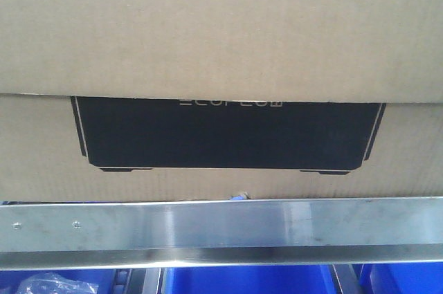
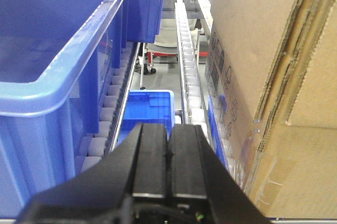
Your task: Grab box from left shelf to table start
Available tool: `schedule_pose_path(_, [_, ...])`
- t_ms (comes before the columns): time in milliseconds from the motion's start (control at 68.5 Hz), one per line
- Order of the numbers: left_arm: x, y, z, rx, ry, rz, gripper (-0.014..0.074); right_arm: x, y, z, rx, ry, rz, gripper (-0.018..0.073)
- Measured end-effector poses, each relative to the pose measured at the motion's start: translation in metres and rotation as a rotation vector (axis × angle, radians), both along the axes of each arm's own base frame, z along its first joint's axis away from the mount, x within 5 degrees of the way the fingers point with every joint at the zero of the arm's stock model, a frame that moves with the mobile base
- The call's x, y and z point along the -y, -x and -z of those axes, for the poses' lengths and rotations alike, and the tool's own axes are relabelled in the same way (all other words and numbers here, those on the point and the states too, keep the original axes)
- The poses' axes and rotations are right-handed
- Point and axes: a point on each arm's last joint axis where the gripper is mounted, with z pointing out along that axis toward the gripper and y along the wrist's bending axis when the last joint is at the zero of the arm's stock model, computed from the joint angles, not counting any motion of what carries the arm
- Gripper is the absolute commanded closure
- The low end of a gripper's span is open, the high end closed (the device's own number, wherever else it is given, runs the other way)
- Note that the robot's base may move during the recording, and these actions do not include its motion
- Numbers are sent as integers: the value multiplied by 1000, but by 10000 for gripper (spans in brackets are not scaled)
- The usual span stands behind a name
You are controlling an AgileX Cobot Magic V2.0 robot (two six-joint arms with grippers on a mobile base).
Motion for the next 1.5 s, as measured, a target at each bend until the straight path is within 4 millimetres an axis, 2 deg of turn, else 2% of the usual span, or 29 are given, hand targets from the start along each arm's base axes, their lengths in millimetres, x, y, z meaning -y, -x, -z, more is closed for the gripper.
schedule_pose_path(423, [0, 0, 0, 4, 0, -1, 687, 0, 0, 0, 0, 0, 0, 503])
schedule_pose_path(759, [-4, 2, -15, 151, 134, -25, 687, 0, 0, 0, 0, 0, 0, 503])
schedule_pose_path(891, [-3, 8, -43, 199, 141, -8, 673, 0, 0, 0, 0, 0, 0, 503])
schedule_pose_path(949, [-2, 13, -62, 215, 135, 8, 617, 0, 0, 0, 0, 0, 0, 503])
schedule_pose_path(1022, [0, 18, -80, 206, 97, 21, 493, 0, 0, 0, 0, 0, 0, 503])
schedule_pose_path(1109, [1, 17, -100, 164, 33, 23, 262, 0, 0, 0, 0, 0, 0, 503])
schedule_pose_path(1168, [1, 16, -114, 148, 17, 24, 181, 0, 0, 0, 0, 0, 0, 503])
schedule_pose_path(1241, [2, 10, -126, 103, 7, 28, 180, 0, 0, 0, 0, 0, 0, 503])
schedule_pose_path(1343, [4, 0, -144, 18, -3, 39, 228, 0, 0, 0, 0, 0, 0, 503])
schedule_pose_path(1504, [10, -21, -182, -153, 11, 96, 267, 0, 0, 0, 0, 0, 0, 503])
